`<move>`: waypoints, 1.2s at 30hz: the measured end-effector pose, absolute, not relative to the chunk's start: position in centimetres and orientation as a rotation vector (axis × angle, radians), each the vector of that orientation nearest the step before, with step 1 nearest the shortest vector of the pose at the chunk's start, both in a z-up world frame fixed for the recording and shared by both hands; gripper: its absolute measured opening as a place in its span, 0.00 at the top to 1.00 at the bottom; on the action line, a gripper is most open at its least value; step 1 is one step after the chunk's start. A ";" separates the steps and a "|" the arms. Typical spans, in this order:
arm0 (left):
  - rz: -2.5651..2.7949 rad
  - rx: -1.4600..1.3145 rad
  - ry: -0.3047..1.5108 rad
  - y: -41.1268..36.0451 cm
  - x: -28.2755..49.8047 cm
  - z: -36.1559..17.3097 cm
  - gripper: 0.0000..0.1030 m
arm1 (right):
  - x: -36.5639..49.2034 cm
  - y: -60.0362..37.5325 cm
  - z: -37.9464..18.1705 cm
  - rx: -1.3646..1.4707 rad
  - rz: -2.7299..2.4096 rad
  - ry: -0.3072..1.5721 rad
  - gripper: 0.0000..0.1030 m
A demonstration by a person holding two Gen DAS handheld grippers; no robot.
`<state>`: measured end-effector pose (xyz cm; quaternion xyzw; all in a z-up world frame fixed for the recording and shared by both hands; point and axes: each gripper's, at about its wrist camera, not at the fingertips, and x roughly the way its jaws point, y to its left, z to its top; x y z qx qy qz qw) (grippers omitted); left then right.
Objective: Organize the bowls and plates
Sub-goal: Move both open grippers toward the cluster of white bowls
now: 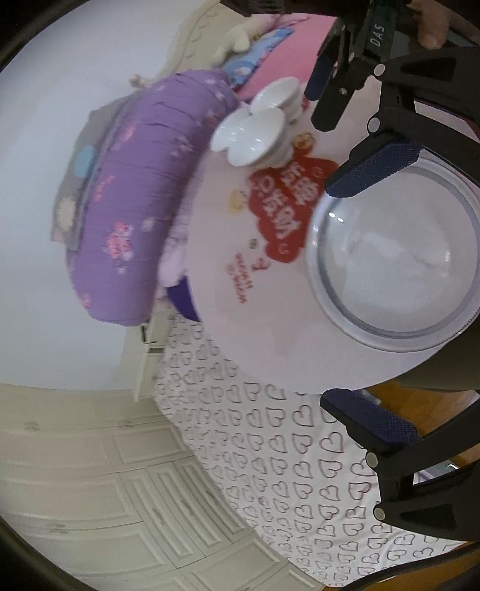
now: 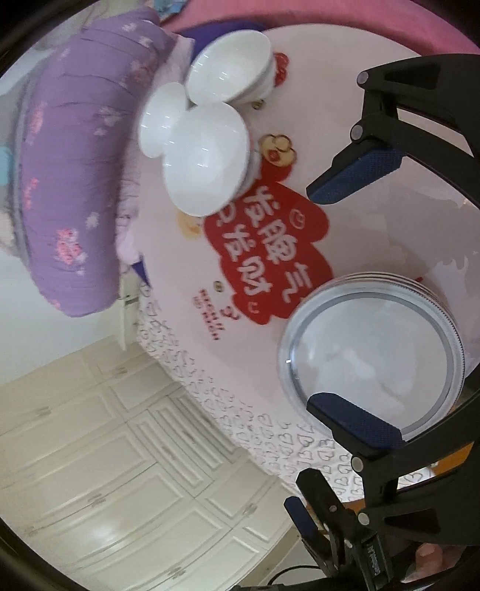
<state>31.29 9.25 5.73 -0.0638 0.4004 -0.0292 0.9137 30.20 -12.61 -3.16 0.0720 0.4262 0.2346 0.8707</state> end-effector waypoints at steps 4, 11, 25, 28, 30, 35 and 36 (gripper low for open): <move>-0.061 -0.139 0.761 8.8 30.2 7.6 0.01 | 30.1 -13.3 -1.5 0.147 0.472 0.837 0.00; -0.088 -0.163 0.710 7.9 29.9 8.8 0.01 | 30.2 -15.5 0.7 0.142 0.426 0.762 0.00; -0.197 -0.130 0.746 1.9 36.3 6.9 0.01 | 32.7 -26.9 0.5 0.182 0.194 0.725 0.00; -0.224 -0.118 0.765 -0.1 38.4 6.0 0.01 | 33.3 -29.2 -0.4 0.201 0.159 0.745 0.00; -0.239 -0.111 0.777 -1.2 39.6 5.6 0.01 | 33.5 -30.0 -0.8 0.204 0.148 0.756 0.00; -0.269 -0.103 0.822 -3.7 43.1 4.1 0.01 | 34.8 -30.5 -1.5 0.201 0.167 0.780 0.00; -0.270 -0.102 0.828 -4.0 43.7 3.8 0.01 | 35.2 -30.4 -1.6 0.197 0.175 0.785 0.00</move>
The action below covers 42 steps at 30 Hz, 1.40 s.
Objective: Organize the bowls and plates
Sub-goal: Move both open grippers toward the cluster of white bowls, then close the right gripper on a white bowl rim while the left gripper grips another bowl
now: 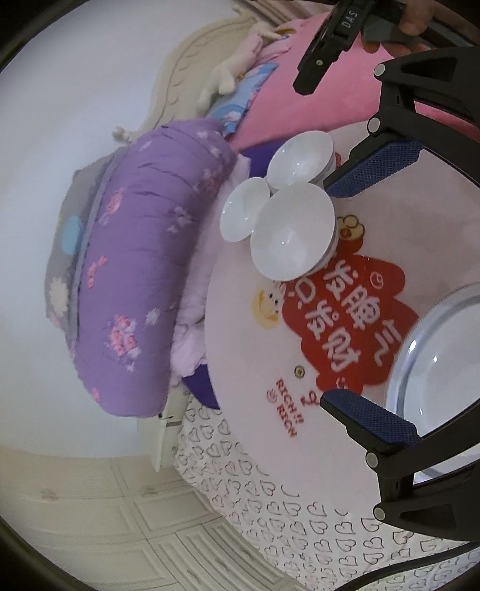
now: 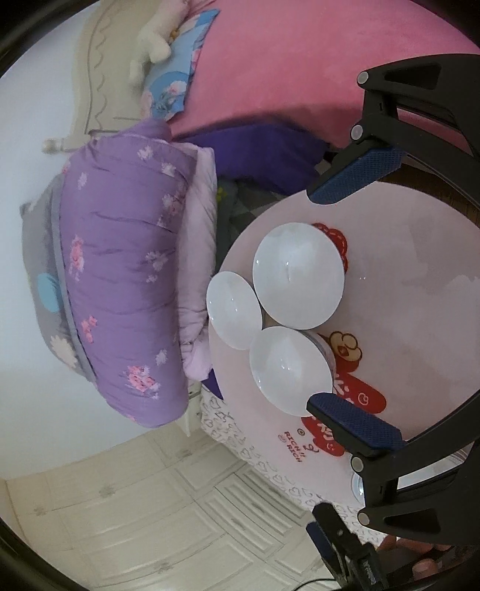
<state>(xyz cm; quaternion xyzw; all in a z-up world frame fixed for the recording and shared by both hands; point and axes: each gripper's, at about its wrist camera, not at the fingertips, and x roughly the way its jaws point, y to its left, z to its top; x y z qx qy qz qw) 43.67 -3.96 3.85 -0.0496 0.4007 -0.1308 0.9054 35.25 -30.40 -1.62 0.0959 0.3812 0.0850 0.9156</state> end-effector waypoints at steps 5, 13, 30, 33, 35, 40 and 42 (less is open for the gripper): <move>-0.263 -0.098 0.879 -5.4 47.6 2.1 0.01 | 38.2 -29.3 -2.7 0.187 0.230 0.825 0.00; -0.252 -0.112 0.972 -7.0 53.1 -0.9 0.01 | 40.9 -29.3 -5.0 0.198 0.228 0.891 0.00; -0.256 -0.184 1.077 -8.5 58.9 -4.5 0.10 | 48.0 -24.8 -7.5 0.096 0.425 1.046 0.48; -0.262 -0.196 1.107 -8.5 59.8 -5.4 0.19 | 48.7 -24.2 -8.0 0.072 0.462 1.077 0.54; -0.269 -0.212 1.139 -8.7 60.5 -6.1 0.24 | 49.1 -23.9 -8.3 0.055 0.474 1.097 0.57; -0.293 -0.245 1.183 -9.2 61.9 -7.2 0.32 | 49.6 -23.5 -8.5 0.026 0.476 1.142 0.64; -0.293 -0.248 1.189 -9.4 62.5 -7.5 0.33 | 49.6 -23.4 -8.5 0.007 0.475 1.152 0.66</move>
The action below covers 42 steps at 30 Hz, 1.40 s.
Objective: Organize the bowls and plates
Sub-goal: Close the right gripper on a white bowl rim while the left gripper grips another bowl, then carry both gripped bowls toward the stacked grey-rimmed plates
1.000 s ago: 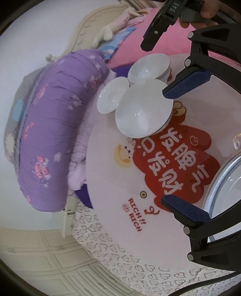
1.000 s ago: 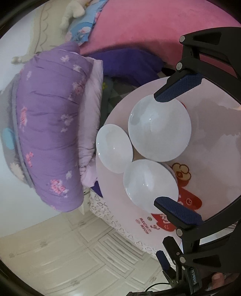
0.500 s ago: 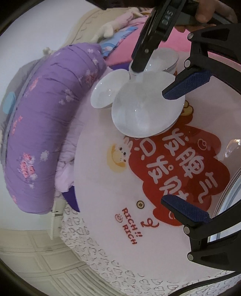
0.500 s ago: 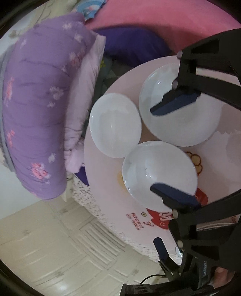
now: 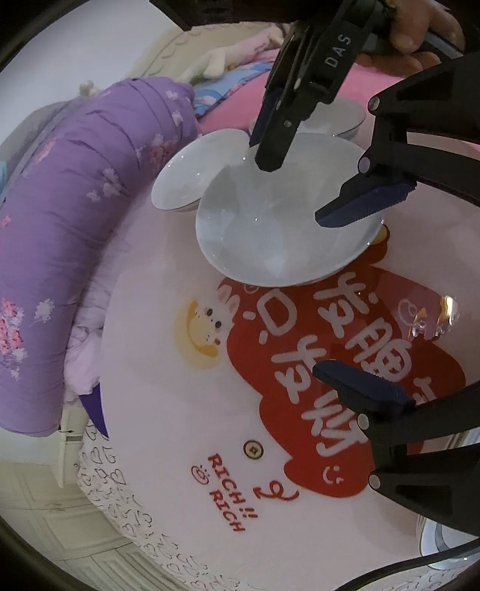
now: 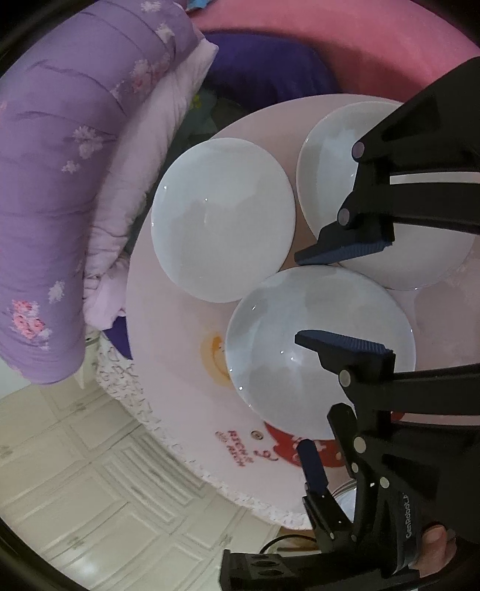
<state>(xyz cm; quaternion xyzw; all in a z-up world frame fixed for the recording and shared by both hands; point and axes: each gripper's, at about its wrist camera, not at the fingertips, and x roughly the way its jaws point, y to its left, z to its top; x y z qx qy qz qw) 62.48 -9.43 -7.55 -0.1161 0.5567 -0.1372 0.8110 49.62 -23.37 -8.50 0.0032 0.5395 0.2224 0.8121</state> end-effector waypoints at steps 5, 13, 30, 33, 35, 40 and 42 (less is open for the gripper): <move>-0.301 -0.269 1.232 -10.2 63.8 -9.0 0.44 | 50.4 -23.1 -9.0 -0.008 0.457 1.178 0.74; -0.312 -0.290 1.265 -10.8 65.4 -10.8 0.87 | 50.7 -22.2 -10.3 -0.010 0.455 1.203 0.92; -0.293 -0.310 1.248 -8.6 62.9 -8.9 0.88 | 48.2 -21.4 -10.1 0.082 0.457 1.190 0.93; -0.298 -0.308 1.235 -8.2 62.2 -7.9 0.88 | 47.5 -21.3 -9.5 0.091 0.460 1.181 0.93; -0.305 -0.306 1.224 -7.9 61.4 -7.0 0.88 | 46.8 -21.4 -8.9 0.096 0.462 1.170 0.93; -0.334 -0.297 1.204 -7.6 59.1 -5.0 0.88 | 45.0 -21.9 -7.3 0.095 0.455 1.139 0.93; -0.345 -0.289 1.197 -7.6 58.3 -4.3 0.88 | 44.2 -22.1 -6.7 0.096 0.452 1.127 0.93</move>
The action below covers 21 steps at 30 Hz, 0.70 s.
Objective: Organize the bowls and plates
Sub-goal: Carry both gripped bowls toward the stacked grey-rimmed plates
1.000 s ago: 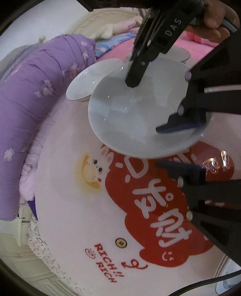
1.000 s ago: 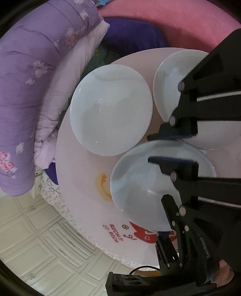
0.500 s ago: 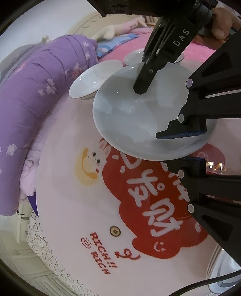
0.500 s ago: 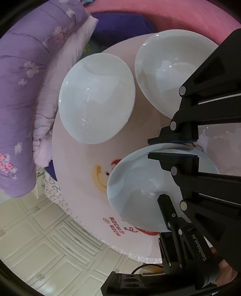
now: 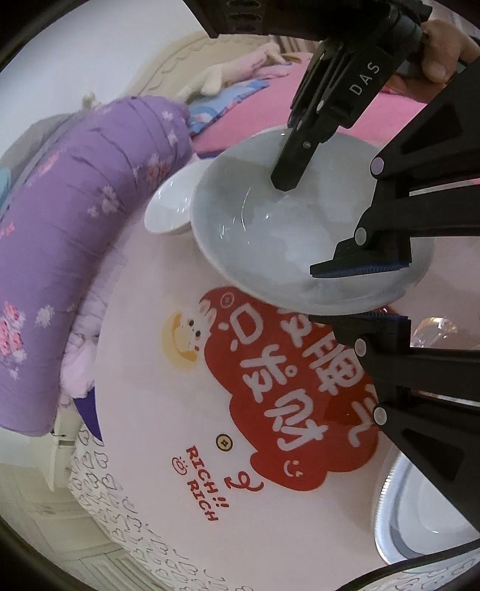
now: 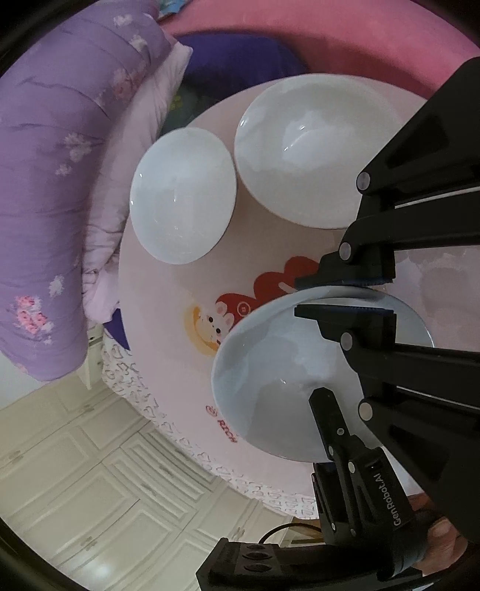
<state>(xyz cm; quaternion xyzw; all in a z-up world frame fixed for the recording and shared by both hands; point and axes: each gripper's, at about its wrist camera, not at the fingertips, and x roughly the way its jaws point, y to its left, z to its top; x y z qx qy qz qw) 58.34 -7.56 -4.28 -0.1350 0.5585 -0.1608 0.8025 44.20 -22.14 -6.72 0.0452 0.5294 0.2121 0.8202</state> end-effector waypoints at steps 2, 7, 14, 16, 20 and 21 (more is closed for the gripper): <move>-0.357 -0.281 1.190 -7.5 57.4 -3.5 0.88 | 43.3 -22.5 -6.2 0.103 0.450 1.117 0.93; -0.385 -0.249 1.182 -8.0 55.1 -2.1 0.88 | 41.1 -23.3 -5.4 0.109 0.428 1.098 0.93; -0.417 -0.236 1.216 -9.2 53.2 -2.4 0.88 | 38.7 -24.6 -6.1 0.125 0.395 1.112 0.92; -0.425 -0.231 1.224 -9.5 52.8 -2.4 0.88 | 37.9 -24.9 -6.2 0.131 0.390 1.117 0.93; -0.448 -0.213 1.245 -9.9 51.6 -2.5 0.88 | 36.4 -25.5 -6.5 0.135 0.390 1.131 0.92; -0.451 -0.207 1.248 -9.9 51.4 -2.5 0.88 | 36.1 -25.5 -6.5 0.134 0.391 1.135 0.92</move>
